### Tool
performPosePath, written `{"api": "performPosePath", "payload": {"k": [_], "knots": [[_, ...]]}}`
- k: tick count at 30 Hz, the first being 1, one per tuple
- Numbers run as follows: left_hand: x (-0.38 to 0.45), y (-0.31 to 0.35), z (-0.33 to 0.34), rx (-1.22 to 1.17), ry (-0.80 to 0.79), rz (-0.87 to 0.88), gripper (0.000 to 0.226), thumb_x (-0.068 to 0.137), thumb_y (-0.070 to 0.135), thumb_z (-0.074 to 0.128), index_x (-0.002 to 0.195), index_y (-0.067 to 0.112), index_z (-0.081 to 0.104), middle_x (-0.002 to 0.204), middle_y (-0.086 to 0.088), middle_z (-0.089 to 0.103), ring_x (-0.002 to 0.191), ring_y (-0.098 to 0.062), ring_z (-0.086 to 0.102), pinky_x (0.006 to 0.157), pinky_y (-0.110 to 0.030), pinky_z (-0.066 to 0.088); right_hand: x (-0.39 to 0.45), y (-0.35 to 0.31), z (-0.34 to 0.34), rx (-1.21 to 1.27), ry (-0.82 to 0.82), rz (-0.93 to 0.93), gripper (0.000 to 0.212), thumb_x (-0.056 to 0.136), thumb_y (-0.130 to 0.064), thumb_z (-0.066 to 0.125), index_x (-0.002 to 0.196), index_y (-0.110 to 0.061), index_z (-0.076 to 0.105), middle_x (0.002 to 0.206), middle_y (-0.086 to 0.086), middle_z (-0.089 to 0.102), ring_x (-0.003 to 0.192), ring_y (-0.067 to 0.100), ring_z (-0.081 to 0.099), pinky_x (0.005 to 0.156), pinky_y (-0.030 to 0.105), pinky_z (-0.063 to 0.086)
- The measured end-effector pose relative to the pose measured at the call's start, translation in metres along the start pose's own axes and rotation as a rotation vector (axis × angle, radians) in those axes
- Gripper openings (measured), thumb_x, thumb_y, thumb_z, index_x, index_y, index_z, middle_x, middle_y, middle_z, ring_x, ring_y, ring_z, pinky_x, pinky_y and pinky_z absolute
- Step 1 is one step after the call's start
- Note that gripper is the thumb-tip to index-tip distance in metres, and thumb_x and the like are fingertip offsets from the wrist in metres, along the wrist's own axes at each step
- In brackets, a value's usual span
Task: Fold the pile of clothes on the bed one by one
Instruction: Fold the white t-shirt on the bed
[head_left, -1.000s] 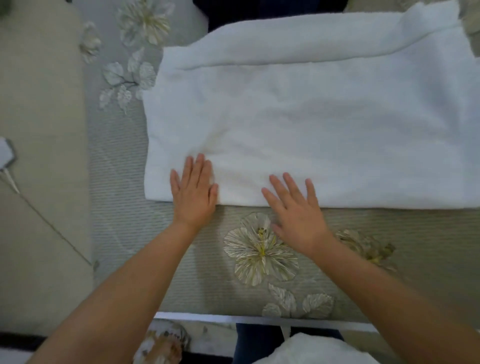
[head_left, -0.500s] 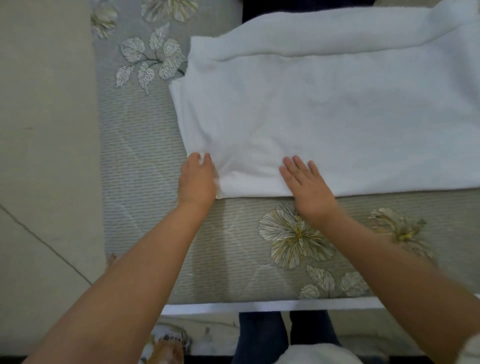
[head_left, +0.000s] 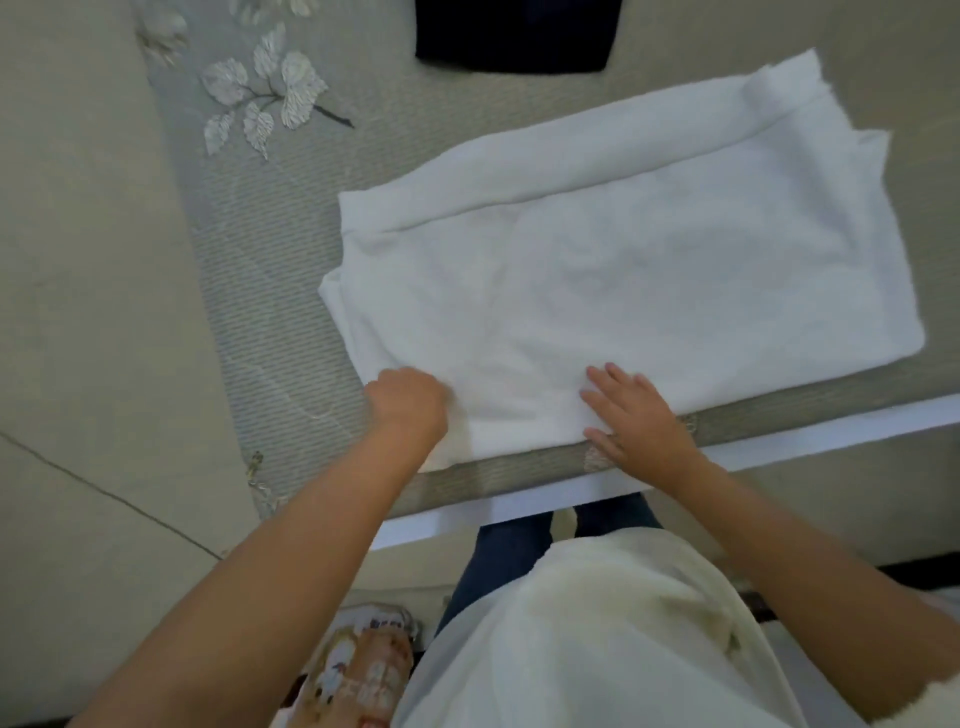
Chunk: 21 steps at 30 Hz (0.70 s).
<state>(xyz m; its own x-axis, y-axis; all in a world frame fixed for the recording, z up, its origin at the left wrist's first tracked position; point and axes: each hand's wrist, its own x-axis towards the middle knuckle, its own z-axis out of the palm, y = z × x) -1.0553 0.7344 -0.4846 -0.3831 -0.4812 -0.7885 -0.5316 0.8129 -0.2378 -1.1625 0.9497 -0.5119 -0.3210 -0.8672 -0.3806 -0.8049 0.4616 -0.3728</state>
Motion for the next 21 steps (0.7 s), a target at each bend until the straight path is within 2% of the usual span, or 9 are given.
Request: {"api": "performPosePath", "payload": {"k": [2, 5, 7, 9, 13, 15, 17, 19, 21], "knots": [[0.014, 0.017, -0.033, 0.075, 0.126, 0.056, 0.031, 0.094, 0.021, 0.039, 0.121, 0.012, 0.050, 0.122, -0.007, 0.050, 0.115, -0.025, 0.043, 0.089, -0.031, 0.035, -0.004, 0.032, -0.018, 0.073, 0.079, 0.213, 0.035, 0.070, -0.006, 0.063, 0.098, 0.014, 0.064, 0.109, 0.035, 0.060, 0.101, 0.055, 0.055, 0.078, 0.065, 0.044], [0.031, 0.063, -0.078, 0.116, 0.278, 0.248, 0.029, 0.094, 0.020, 0.041, 0.121, 0.011, 0.047, 0.121, -0.008, 0.049, 0.113, -0.025, 0.043, 0.086, -0.031, 0.034, -0.011, 0.091, -0.040, 0.116, 0.183, 0.567, 0.048, 0.083, -0.017, 0.040, 0.121, 0.011, 0.052, 0.133, 0.030, 0.044, 0.129, 0.046, 0.034, 0.102, 0.054, 0.027], [0.041, 0.106, -0.103, 0.158, 0.331, 0.381, 0.031, 0.094, 0.019, 0.040, 0.124, 0.010, 0.044, 0.124, -0.009, 0.046, 0.115, -0.026, 0.041, 0.087, -0.033, 0.034, -0.017, 0.131, -0.049, 0.119, 0.222, 0.717, 0.045, 0.092, -0.018, 0.043, 0.130, 0.006, 0.044, 0.143, 0.024, 0.034, 0.137, 0.038, 0.022, 0.107, 0.049, 0.018], [0.053, 0.151, -0.124, 0.206, 0.374, 0.487, 0.032, 0.094, 0.018, 0.041, 0.125, 0.010, 0.043, 0.125, -0.010, 0.044, 0.117, -0.026, 0.039, 0.087, -0.033, 0.034, -0.019, 0.164, -0.055, 0.142, 0.266, 0.847, 0.050, 0.092, -0.016, 0.050, 0.135, 0.003, 0.037, 0.146, 0.022, 0.030, 0.138, 0.035, 0.018, 0.109, 0.048, 0.014], [0.074, 0.235, -0.164, 0.289, 0.498, 0.705, 0.038, 0.089, 0.010, 0.043, 0.127, 0.010, 0.039, 0.128, -0.010, 0.041, 0.119, -0.028, 0.036, 0.083, -0.034, 0.034, -0.020, 0.212, -0.066, 0.317, 0.403, 1.011, 0.065, 0.082, -0.025, 0.064, 0.132, 0.005, 0.036, 0.134, 0.025, 0.039, 0.124, 0.036, 0.036, 0.102, 0.046, 0.029], [0.081, 0.273, -0.187, 0.275, 0.507, 0.759, 0.052, 0.086, 0.007, 0.046, 0.136, 0.010, 0.029, 0.128, -0.010, 0.039, 0.111, -0.028, 0.045, 0.071, -0.034, 0.034, -0.019, 0.228, -0.072, 0.450, 0.358, 1.097, 0.066, 0.081, -0.034, 0.066, 0.129, 0.003, 0.040, 0.129, 0.023, 0.045, 0.119, 0.036, 0.041, 0.097, 0.043, 0.033], [0.088, 0.310, -0.206, 0.261, 0.495, 0.785, 0.065, 0.086, 0.004, 0.047, 0.143, 0.010, 0.015, 0.136, -0.012, 0.032, 0.100, -0.030, 0.052, 0.062, -0.033, 0.033, -0.017, 0.240, -0.073, 0.411, 0.229, 1.136, 0.059, 0.079, -0.045, 0.065, 0.117, -0.002, 0.051, 0.119, 0.018, 0.054, 0.113, 0.034, 0.045, 0.091, 0.041, 0.038], [0.099, 0.341, -0.220, 0.326, 0.487, 0.814, 0.070, 0.087, 0.002, 0.046, 0.145, 0.013, 0.009, 0.150, -0.010, 0.014, 0.104, -0.031, 0.052, 0.063, -0.034, 0.033, -0.013, 0.247, -0.074, 0.401, 0.151, 1.149, 0.053, 0.078, -0.049, 0.064, 0.108, -0.007, 0.055, 0.114, 0.013, 0.058, 0.111, 0.031, 0.047, 0.091, 0.040, 0.036], [0.110, 0.360, -0.231, 0.406, 0.451, 0.830, 0.071, 0.087, 0.001, 0.047, 0.146, 0.018, 0.010, 0.155, -0.006, -0.001, 0.109, -0.031, 0.052, 0.065, -0.033, 0.034, -0.007, 0.248, -0.073, 0.421, 0.137, 1.180, 0.045, 0.080, -0.047, 0.063, 0.105, -0.011, 0.055, 0.111, 0.008, 0.059, 0.111, 0.028, 0.047, 0.093, 0.040, 0.030]]}}
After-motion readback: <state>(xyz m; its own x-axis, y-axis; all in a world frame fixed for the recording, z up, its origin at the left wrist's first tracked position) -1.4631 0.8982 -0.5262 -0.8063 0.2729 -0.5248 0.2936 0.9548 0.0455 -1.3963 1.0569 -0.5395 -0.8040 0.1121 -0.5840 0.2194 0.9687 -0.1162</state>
